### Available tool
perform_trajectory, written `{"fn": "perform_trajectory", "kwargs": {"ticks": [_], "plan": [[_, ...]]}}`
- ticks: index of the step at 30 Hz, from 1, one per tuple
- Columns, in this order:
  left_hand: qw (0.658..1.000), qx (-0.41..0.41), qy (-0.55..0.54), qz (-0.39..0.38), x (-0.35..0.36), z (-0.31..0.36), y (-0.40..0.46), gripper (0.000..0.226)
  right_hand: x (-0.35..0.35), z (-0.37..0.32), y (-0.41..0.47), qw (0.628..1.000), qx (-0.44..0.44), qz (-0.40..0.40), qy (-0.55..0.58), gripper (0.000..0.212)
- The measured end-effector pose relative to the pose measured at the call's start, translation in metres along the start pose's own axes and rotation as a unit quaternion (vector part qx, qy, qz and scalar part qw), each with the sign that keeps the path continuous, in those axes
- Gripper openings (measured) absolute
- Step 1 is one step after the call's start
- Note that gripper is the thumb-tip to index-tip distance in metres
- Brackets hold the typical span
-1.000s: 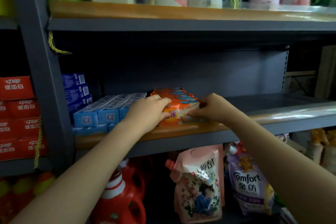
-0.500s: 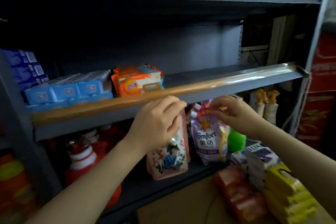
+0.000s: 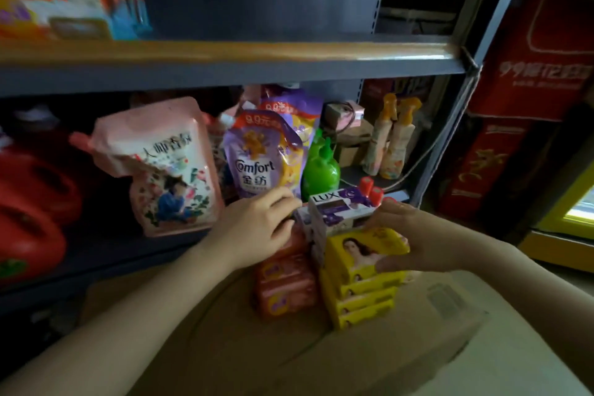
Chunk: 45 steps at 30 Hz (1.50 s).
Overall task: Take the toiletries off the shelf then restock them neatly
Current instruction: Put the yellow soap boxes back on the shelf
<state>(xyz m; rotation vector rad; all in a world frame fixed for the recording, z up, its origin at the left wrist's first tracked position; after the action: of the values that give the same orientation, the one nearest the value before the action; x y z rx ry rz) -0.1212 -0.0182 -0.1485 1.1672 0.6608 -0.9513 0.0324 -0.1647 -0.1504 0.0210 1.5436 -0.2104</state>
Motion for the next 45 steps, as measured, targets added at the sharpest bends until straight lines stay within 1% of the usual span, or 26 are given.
{"fn": "perform_trajectory", "kwargs": {"ticks": [3, 6, 7, 9, 11, 13, 15, 16, 19, 23, 26, 28, 31, 34, 36, 38, 40, 41, 43, 45], "plan": [[0.998, -0.043, -0.033, 0.006, 0.017, 0.006, 0.007, 0.04, 0.004, 0.005, 0.002, 0.999, -0.037, -0.007, 0.003, 0.076], [0.991, -0.099, -0.087, 0.027, 0.032, 0.009, 0.009, 0.048, 0.015, 0.005, 0.006, 0.998, -0.05, -0.021, -0.031, 0.081], [0.985, -0.122, -0.117, 0.031, 0.037, 0.009, 0.007, 0.051, 0.015, 0.005, 0.007, 0.997, -0.058, -0.01, -0.039, 0.081], [0.967, -0.173, -0.185, 0.04, 0.047, 0.011, 0.0, 0.058, 0.005, 0.008, 0.006, 0.995, -0.084, 0.038, -0.027, 0.079], [0.946, -0.223, -0.232, 0.037, 0.061, 0.017, -0.01, 0.063, -0.01, 0.016, 0.005, 0.99, -0.104, 0.086, 0.028, 0.075], [0.932, -0.262, -0.251, 0.001, 0.077, 0.026, -0.016, 0.072, -0.024, 0.025, 0.007, 0.983, -0.116, 0.113, 0.088, 0.076], [0.933, -0.279, -0.227, -0.036, 0.088, 0.032, -0.016, 0.088, -0.034, 0.033, 0.013, 0.971, -0.128, 0.135, 0.153, 0.074], [0.935, -0.287, -0.203, -0.049, 0.088, 0.034, -0.015, 0.091, -0.037, 0.036, 0.016, 0.965, -0.129, 0.143, 0.179, 0.07], [0.941, -0.299, -0.135, -0.085, 0.088, 0.038, -0.012, 0.089, -0.041, 0.041, 0.029, 0.953, -0.127, 0.152, 0.231, 0.061], [0.935, -0.31, -0.108, -0.135, 0.09, 0.045, -0.016, 0.091, -0.044, 0.04, 0.05, 0.937, -0.137, 0.154, 0.282, 0.053], [0.938, -0.294, -0.057, -0.174, 0.088, 0.053, -0.017, 0.087, -0.05, 0.037, 0.063, 0.927, -0.145, 0.174, 0.3, 0.055], [0.938, -0.297, -0.04, -0.173, 0.078, 0.054, -0.017, 0.083, -0.061, 0.035, 0.07, 0.926, -0.151, 0.19, 0.29, 0.059], [0.946, -0.296, -0.025, -0.128, 0.049, 0.051, -0.023, 0.077, -0.085, 0.028, 0.08, 0.914, -0.169, 0.211, 0.304, 0.062], [0.967, -0.251, 0.006, -0.036, 0.001, 0.054, -0.027, 0.074, -0.12, 0.022, 0.092, 0.896, -0.189, 0.27, 0.297, 0.062], [0.973, -0.226, 0.02, 0.031, -0.036, 0.055, -0.028, 0.073, -0.145, 0.018, 0.103, 0.884, -0.19, 0.325, 0.277, 0.062], [0.973, -0.2, 0.053, 0.103, -0.08, 0.055, -0.021, 0.071, -0.173, 0.011, 0.113, 0.863, -0.19, 0.386, 0.264, 0.065], [0.966, -0.175, 0.093, 0.168, -0.124, 0.052, -0.011, 0.068, -0.202, 0.002, 0.122, 0.84, -0.184, 0.444, 0.25, 0.07], [0.961, -0.164, 0.114, 0.193, -0.145, 0.05, -0.005, 0.067, -0.216, -0.004, 0.129, 0.836, -0.18, 0.463, 0.233, 0.072], [0.948, -0.162, 0.144, 0.232, -0.182, 0.041, 0.007, 0.065, -0.239, -0.017, 0.15, 0.847, -0.164, 0.472, 0.18, 0.078], [0.932, -0.168, 0.162, 0.276, -0.216, 0.03, 0.014, 0.067, -0.26, -0.027, 0.179, 0.87, -0.133, 0.456, 0.134, 0.078]]}}
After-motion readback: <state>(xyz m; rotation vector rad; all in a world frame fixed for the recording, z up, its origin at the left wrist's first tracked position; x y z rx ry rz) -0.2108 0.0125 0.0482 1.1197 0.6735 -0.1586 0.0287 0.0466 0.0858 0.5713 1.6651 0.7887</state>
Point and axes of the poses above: each hand's wrist, its own y-axis towards the middle knuckle, its own x-axis out of the palm, z = x × y, the point moved 6 cm from there along y, towards the middle knuckle, and after that the axes turned 12 degrees about -y, right-handed, at the moved point
